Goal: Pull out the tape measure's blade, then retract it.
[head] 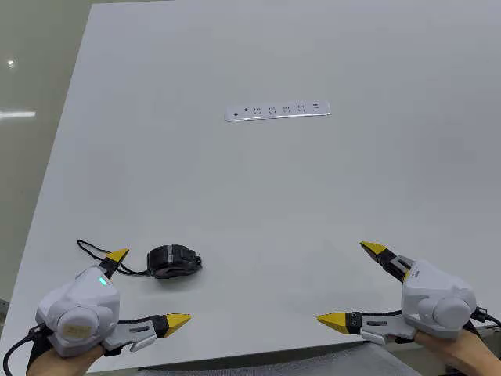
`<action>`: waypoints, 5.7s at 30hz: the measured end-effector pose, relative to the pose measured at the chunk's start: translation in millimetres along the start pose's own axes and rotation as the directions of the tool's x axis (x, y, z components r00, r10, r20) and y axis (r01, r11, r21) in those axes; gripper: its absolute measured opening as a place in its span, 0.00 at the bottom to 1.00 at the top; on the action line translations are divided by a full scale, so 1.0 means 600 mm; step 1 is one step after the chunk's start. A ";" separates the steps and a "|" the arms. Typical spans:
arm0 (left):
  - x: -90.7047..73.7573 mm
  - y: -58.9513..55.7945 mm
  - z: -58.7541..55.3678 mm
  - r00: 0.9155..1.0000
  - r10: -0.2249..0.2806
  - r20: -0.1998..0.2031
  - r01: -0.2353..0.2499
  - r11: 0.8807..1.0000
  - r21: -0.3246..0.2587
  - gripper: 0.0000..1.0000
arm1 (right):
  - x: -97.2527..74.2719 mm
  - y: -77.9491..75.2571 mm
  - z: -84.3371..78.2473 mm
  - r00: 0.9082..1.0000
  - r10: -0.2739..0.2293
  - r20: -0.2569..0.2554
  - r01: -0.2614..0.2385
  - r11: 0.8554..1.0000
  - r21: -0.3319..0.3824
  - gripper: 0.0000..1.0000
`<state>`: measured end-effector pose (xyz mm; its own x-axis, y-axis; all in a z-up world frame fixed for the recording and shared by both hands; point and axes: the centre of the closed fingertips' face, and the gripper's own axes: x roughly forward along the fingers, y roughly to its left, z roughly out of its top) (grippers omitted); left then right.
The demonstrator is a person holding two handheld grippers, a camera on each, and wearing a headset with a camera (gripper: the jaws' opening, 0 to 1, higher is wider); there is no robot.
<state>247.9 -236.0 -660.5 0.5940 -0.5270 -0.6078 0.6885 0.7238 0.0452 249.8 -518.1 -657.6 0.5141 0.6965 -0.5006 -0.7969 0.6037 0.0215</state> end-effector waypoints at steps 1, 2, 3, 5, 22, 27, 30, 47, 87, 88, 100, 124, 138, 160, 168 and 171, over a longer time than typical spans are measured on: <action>0.000 0.000 0.000 1.000 0.000 0.000 0.000 1.000 0.001 0.95 | 0.000 0.000 0.000 1.000 0.000 0.000 0.000 1.000 0.001 0.98; 0.000 0.000 0.000 1.000 -0.001 -0.001 0.001 1.000 0.001 0.95 | 0.000 0.000 0.000 1.000 0.000 0.000 0.000 1.000 0.002 0.97; 0.000 0.000 0.000 1.000 -0.001 -0.002 0.001 1.000 0.001 0.95 | -0.001 -0.001 0.000 1.000 -0.001 -0.001 0.001 1.000 0.002 0.97; 0.000 0.000 -0.001 1.000 -0.001 -0.004 0.001 1.000 0.002 0.95 | -0.001 -0.001 0.001 1.000 -0.001 0.001 0.001 1.000 -0.001 0.97; -0.003 0.002 0.000 1.000 -0.005 -0.012 0.005 1.000 0.017 0.94 | -0.004 0.000 -0.005 1.000 0.003 -0.007 -0.003 1.000 -0.002 0.97; -0.003 0.002 -0.001 1.000 -0.011 -0.018 0.012 1.000 0.024 0.93 | -0.004 -0.001 -0.005 1.000 0.005 -0.007 -0.005 1.000 -0.002 0.96; -0.004 0.003 -0.002 1.000 -0.013 -0.023 0.013 0.999 0.031 0.93 | -0.005 -0.001 -0.005 1.000 0.009 -0.008 -0.009 1.000 -0.005 0.95; -0.001 0.010 -0.010 0.997 -0.050 -0.060 0.055 0.995 0.088 0.84 | 0.001 -0.003 -0.002 0.999 0.039 -0.005 -0.039 0.998 -0.052 0.87; 0.051 0.059 -0.054 0.965 -0.157 -0.210 0.204 0.953 0.225 0.58 | 0.081 0.002 0.024 0.981 0.187 -0.049 -0.193 0.963 -0.191 0.68; 0.053 0.061 -0.056 0.963 -0.159 -0.216 0.208 0.950 0.231 0.57 | 0.085 0.002 0.025 0.981 0.191 -0.048 -0.196 0.962 -0.192 0.67; 0.075 0.073 -0.074 0.951 -0.179 -0.253 0.245 0.934 0.260 0.50 | 0.121 0.011 0.036 0.970 0.239 -0.051 -0.244 0.944 -0.220 0.63; 0.116 0.078 -0.094 0.916 -0.243 -0.318 0.338 0.896 0.288 0.41 | 0.192 0.023 0.039 0.945 0.316 -0.082 -0.327 0.906 -0.270 0.53; 0.132 0.074 -0.096 0.903 -0.267 -0.336 0.369 0.882 0.292 0.33 | 0.241 0.039 0.043 0.923 0.372 -0.103 -0.386 0.875 -0.292 0.50; 0.133 0.075 -0.096 0.885 -0.284 -0.370 0.409 0.854 0.322 0.28 | 0.323 0.080 0.046 0.882 0.455 -0.123 -0.470 0.833 -0.293 0.43; 0.134 0.076 -0.095 0.882 -0.293 -0.368 0.415 0.854 0.313 0.28 | 0.348 0.097 0.045 0.867 0.484 -0.122 -0.497 0.821 -0.281 0.41; 0.135 0.076 -0.094 0.882 -0.299 -0.365 0.417 0.855 0.309 0.28 | 0.357 0.099 0.040 0.863 0.487 -0.134 -0.504 0.814 -0.290 0.39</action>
<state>304.2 -220.4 -752.4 0.1661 -0.5180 -0.8391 0.9648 0.2612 0.0297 320.3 -323.4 -742.7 0.0131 0.8429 -0.5379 -0.9994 0.0277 0.0190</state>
